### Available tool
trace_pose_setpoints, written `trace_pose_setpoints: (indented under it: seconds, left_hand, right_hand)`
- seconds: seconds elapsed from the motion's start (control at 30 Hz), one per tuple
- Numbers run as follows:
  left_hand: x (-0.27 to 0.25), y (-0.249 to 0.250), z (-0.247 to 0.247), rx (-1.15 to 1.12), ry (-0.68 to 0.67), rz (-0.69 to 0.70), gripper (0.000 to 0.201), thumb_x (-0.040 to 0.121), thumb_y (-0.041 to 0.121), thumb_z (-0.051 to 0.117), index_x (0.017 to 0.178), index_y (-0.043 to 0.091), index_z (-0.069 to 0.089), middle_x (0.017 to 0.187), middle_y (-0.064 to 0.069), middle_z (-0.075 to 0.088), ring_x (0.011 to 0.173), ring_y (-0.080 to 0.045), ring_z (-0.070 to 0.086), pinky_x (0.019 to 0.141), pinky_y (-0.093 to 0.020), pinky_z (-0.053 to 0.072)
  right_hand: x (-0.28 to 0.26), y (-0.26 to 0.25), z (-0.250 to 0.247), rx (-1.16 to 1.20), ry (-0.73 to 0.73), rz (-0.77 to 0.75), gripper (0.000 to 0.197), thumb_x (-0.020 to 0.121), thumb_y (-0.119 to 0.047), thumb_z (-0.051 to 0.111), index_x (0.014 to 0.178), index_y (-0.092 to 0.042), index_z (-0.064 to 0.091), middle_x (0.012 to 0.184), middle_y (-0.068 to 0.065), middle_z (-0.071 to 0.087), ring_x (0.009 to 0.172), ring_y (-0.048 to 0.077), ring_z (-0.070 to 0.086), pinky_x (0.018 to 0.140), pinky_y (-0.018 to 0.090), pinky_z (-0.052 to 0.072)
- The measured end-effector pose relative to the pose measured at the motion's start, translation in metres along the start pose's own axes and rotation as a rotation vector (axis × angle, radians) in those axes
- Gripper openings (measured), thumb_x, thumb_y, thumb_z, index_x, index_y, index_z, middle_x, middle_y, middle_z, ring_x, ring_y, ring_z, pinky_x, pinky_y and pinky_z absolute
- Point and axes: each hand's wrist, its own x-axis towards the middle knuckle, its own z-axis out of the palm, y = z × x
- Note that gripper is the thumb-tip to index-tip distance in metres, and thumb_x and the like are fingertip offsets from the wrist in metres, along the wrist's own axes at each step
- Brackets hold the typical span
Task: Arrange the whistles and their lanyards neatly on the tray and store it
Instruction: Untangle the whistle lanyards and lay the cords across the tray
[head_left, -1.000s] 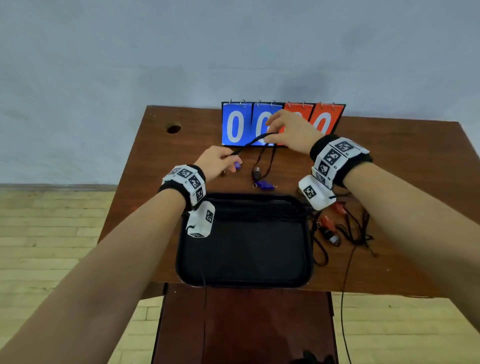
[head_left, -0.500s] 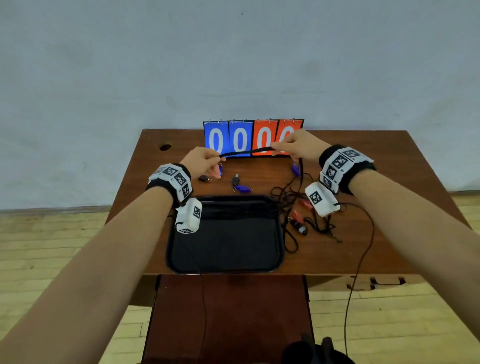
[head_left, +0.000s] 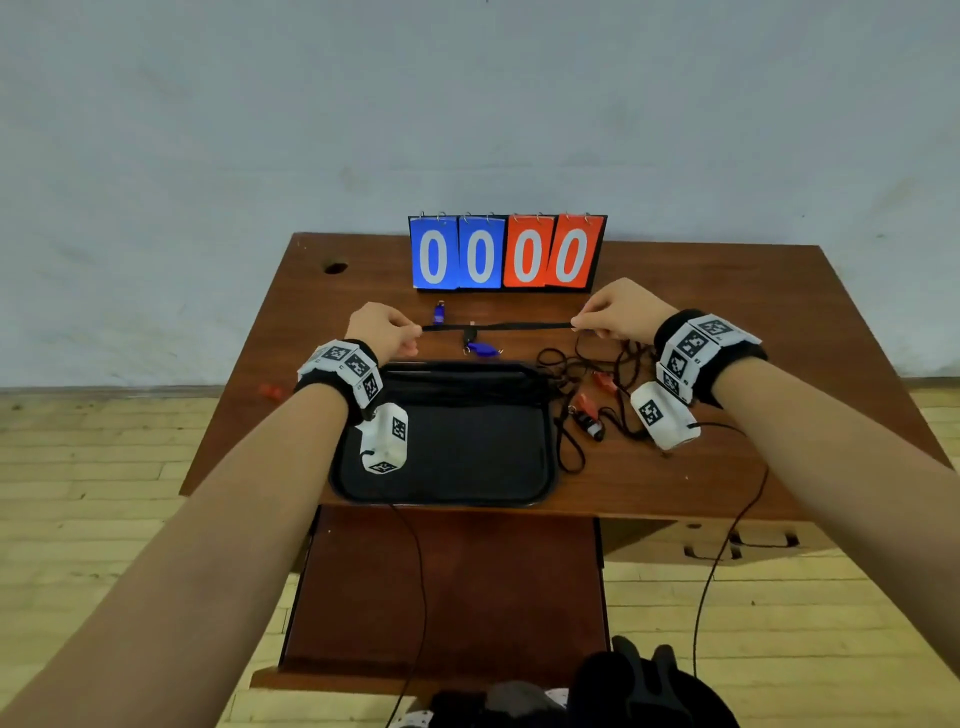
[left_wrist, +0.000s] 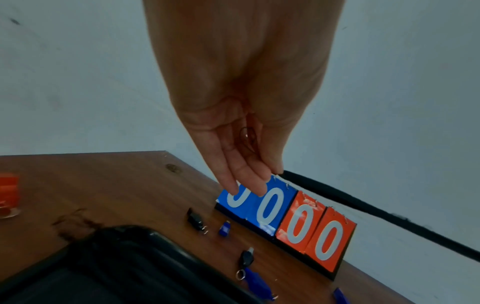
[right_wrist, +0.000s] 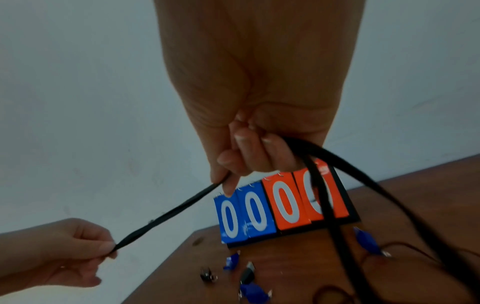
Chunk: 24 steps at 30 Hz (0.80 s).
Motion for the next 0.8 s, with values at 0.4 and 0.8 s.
trace_pose_setpoints:
  seconds: [0.4, 0.8]
  left_hand:
    - [0.004, -0.099, -0.024, 0.25, 0.043, -0.198, 0.014, 0.089, 0.016, 0.062, 0.082, 0.007, 0.069, 0.073, -0.009, 0.068, 0.072, -0.02, 0.065, 0.074, -0.032, 0.057]
    - [0.024, -0.162, -0.041, 0.489, 0.001, -0.265, 0.016, 0.09, 0.023, 0.057, 0.078, 0.016, 0.064, 0.085, -0.013, 0.066, 0.075, -0.03, 0.06, 0.07, -0.033, 0.048]
  right_hand:
    - [0.026, 0.044, 0.071, 0.016, -0.118, 0.19, 0.018, 0.093, -0.012, 0.056, 0.098, -0.002, 0.069, 0.066, 0.003, 0.063, 0.048, 0.007, 0.054, 0.051, 0.017, 0.045]
    - [0.059, 0.071, 0.138, -0.007, -0.09, 0.333, 0.013, 0.088, -0.017, 0.064, 0.088, -0.007, 0.072, 0.064, 0.001, 0.062, 0.055, 0.011, 0.054, 0.047, 0.018, 0.042]
